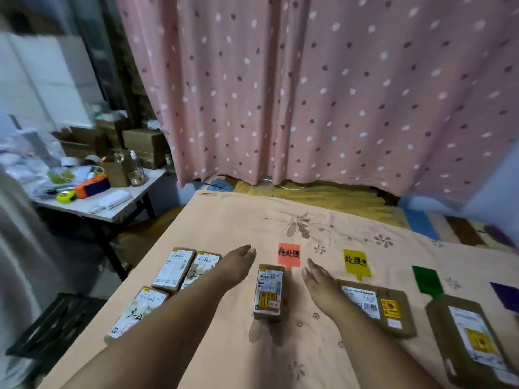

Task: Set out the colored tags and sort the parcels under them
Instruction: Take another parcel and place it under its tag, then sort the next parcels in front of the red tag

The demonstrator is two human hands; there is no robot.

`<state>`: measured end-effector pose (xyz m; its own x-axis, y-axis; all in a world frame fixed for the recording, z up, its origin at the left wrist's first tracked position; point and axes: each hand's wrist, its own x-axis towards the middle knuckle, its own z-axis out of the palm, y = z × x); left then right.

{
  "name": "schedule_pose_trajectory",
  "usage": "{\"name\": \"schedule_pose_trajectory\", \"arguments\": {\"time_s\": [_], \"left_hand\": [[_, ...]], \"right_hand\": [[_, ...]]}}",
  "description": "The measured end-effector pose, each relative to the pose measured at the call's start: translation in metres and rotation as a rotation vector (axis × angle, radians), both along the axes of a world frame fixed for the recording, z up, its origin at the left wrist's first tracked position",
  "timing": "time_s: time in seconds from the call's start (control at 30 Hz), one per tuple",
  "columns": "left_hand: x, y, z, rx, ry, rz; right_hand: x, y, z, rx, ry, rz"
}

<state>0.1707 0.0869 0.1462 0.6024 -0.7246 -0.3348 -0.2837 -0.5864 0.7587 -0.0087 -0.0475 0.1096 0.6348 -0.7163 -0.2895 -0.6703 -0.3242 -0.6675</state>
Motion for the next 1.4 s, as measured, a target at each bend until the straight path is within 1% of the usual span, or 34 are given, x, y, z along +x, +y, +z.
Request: {"name": "schedule_pose_trajectory", "arguments": {"time_s": [0.17, 0.23, 0.3, 0.4, 0.53, 0.57, 0.67, 0.83, 1.03, 1.17, 1.3, 1.4], "left_hand": [[0.009, 0.021, 0.076, 0.016, -0.291, -0.064], [0.014, 0.032, 0.105, 0.008, -0.434, -0.066], [0.019, 0.042, 0.134, -0.014, -0.523, -0.046], [0.022, 0.059, 0.173, -0.083, -0.557, 0.003], [0.028, 0.082, 0.195, -0.178, -0.480, 0.094], [0.031, 0.088, 0.195, -0.195, -0.463, 0.113], [0.042, 0.105, 0.194, -0.213, -0.450, 0.129], [0.073, 0.137, 0.193, -0.135, -0.511, 0.101], [0.129, 0.185, 0.177, -0.101, -0.465, 0.096], [0.168, 0.216, 0.166, -0.053, -0.459, 0.075], [0.199, 0.237, 0.154, -0.028, -0.441, 0.068], [0.218, 0.246, 0.129, -0.024, -0.370, 0.079]], "right_hand": [[-0.001, -0.008, 0.073, -0.136, -0.048, 0.081], [0.007, -0.009, 0.105, -0.202, -0.066, 0.110], [0.016, -0.008, 0.135, -0.249, -0.066, 0.133], [0.026, 0.001, 0.175, -0.386, -0.019, 0.207], [0.034, 0.013, 0.208, -0.464, -0.053, 0.210], [0.035, 0.019, 0.211, -0.484, -0.035, 0.216], [0.040, 0.035, 0.213, -0.546, 0.041, 0.243], [0.063, 0.058, 0.196, -0.531, 0.061, 0.209], [0.118, 0.112, 0.175, -0.542, 0.107, 0.233], [0.165, 0.143, 0.150, -0.520, 0.089, 0.248], [0.204, 0.169, 0.127, -0.439, 0.064, 0.233], [0.223, 0.187, 0.106, -0.368, 0.069, 0.227]]}}
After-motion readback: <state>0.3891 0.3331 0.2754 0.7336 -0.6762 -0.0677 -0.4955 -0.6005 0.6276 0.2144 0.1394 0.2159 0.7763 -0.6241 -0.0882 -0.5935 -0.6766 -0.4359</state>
